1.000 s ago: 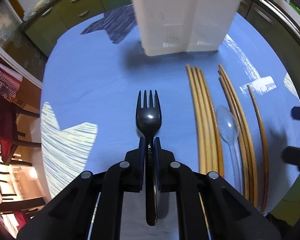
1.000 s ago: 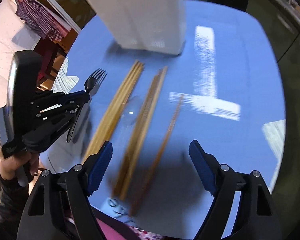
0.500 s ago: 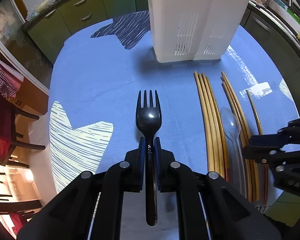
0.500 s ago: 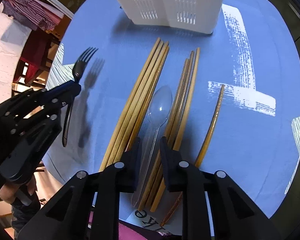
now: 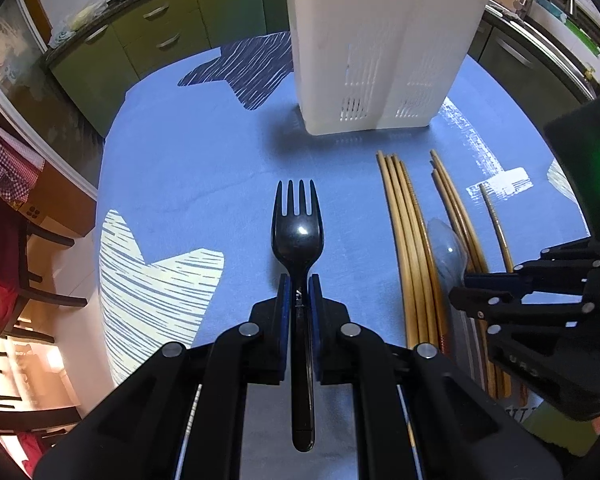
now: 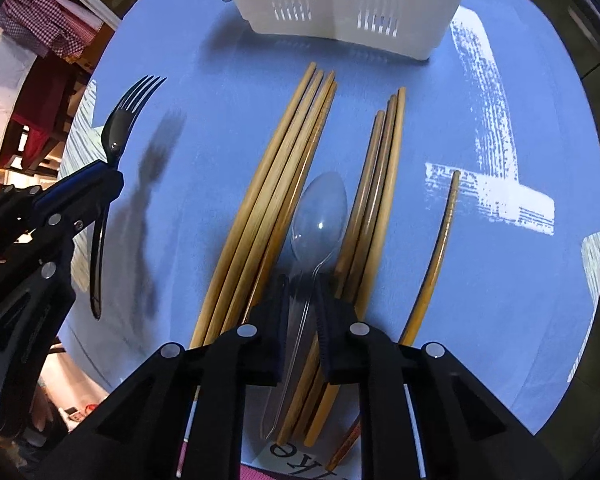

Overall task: Organize utensils
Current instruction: 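Grasp the clear plastic spoon with the right gripper and lift it, then lower the fork into the caddy with the left gripper while the right gripper drops the spoon in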

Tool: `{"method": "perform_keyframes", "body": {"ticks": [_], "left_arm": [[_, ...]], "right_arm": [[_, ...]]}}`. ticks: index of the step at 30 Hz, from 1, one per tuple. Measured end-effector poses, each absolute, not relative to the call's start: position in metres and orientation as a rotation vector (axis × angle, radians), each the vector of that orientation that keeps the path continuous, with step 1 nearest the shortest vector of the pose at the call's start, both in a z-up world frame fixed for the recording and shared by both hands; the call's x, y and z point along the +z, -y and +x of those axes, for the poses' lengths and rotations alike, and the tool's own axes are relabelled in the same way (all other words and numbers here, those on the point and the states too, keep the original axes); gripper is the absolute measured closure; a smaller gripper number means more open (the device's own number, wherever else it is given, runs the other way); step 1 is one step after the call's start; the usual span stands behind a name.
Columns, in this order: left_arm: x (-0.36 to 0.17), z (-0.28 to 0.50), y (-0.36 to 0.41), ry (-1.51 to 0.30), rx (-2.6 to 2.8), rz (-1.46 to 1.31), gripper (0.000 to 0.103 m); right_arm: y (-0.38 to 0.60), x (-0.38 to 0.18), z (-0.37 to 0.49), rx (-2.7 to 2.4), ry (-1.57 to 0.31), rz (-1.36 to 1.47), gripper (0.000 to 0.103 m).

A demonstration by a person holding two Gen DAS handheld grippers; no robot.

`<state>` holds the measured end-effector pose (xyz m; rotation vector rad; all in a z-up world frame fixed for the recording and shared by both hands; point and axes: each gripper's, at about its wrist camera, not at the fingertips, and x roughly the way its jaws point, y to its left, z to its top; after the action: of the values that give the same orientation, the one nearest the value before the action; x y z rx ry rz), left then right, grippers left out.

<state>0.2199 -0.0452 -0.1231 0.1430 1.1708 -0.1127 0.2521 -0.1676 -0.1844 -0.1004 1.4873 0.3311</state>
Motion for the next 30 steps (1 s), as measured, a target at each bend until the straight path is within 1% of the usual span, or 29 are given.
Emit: {"method": "perform_keyframes", "body": {"ticks": [2,6,14,18,21,25,28,30], "left_arm": [[-0.12,0.219,0.046,-1.164,-0.12,0.139,0.094],[-0.109,0.216,0.044,-1.139,-0.126,0.129,0.094],[-0.061,0.213,0.044,-1.046,-0.173,0.078,0.094],[-0.019,0.218,0.049,-0.946,-0.214,0.05,0.094],[0.019,0.228,0.054,-0.832,-0.228,0.017,0.094],[0.06,0.253,0.062,-0.657,-0.247,-0.035,0.094],[0.072,0.276,0.07,-0.539,-0.233,-0.062,0.094],[0.07,0.294,0.073,-0.481,-0.217,-0.083,0.094]], "right_arm": [[0.168,-0.184,0.248,0.33,-1.463,-0.113,0.092],[0.179,-0.17,0.244,0.37,-1.388,-0.043,0.094],[0.211,-0.107,0.224,0.489,-1.174,0.09,0.094],[0.233,-0.071,0.218,0.516,-1.029,0.144,0.094],[0.246,-0.053,0.218,0.505,-0.939,0.172,0.094],[0.263,-0.041,0.225,0.492,-0.875,0.208,0.094],[0.274,-0.039,0.224,0.483,-0.846,0.215,0.094],[0.279,-0.038,0.221,0.477,-0.83,0.214,0.094]]}}
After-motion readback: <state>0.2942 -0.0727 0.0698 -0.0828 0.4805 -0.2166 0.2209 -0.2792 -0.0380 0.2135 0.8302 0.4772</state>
